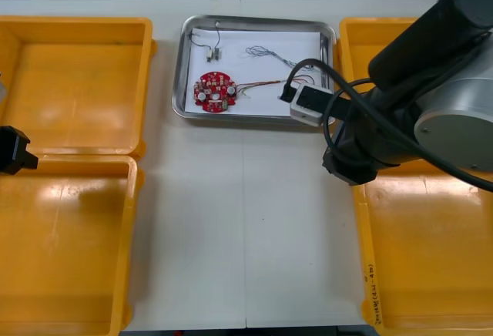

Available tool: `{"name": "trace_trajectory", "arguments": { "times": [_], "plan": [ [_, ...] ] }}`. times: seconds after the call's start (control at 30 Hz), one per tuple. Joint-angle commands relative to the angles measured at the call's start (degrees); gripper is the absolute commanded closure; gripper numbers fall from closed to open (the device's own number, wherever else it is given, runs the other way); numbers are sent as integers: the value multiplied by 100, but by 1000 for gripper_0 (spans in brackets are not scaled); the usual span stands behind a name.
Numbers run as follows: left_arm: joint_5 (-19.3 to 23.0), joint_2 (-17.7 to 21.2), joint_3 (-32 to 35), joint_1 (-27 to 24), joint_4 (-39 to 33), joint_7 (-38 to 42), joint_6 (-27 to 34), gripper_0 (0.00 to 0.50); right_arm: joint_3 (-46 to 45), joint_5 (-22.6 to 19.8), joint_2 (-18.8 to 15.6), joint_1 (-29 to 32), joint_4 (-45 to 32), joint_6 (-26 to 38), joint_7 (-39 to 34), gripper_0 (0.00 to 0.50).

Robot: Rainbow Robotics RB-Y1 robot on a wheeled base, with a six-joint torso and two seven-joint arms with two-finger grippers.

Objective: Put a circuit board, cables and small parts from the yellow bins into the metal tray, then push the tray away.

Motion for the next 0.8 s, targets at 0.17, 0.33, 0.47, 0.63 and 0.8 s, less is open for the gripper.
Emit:
{"name": "trace_trajectory", "arguments": {
  "times": [0.17,0.33,0.47,0.63,0.8],
  "plan": [
    [42,-39,142,84,-162,-446,37,0,-1271,-34,-194,1060,-558,26,-855,0],
    [42,-39,142,84,-162,-446,37,0,-1834,-7,-264,1614,-558,26,-961,0],
    [42,-39,142,84,-162,-446,37,0,-2150,-7,-282,1930,-558,26,-1110,0],
    [42,-39,142,84,-162,-446,37,0,-2405,72,-343,2194,-567,26,-1646,0],
    [42,-39,142,84,-162,-446,37,0,-2519,309,-361,2317,-628,26,-2050,0]
  ]
}}
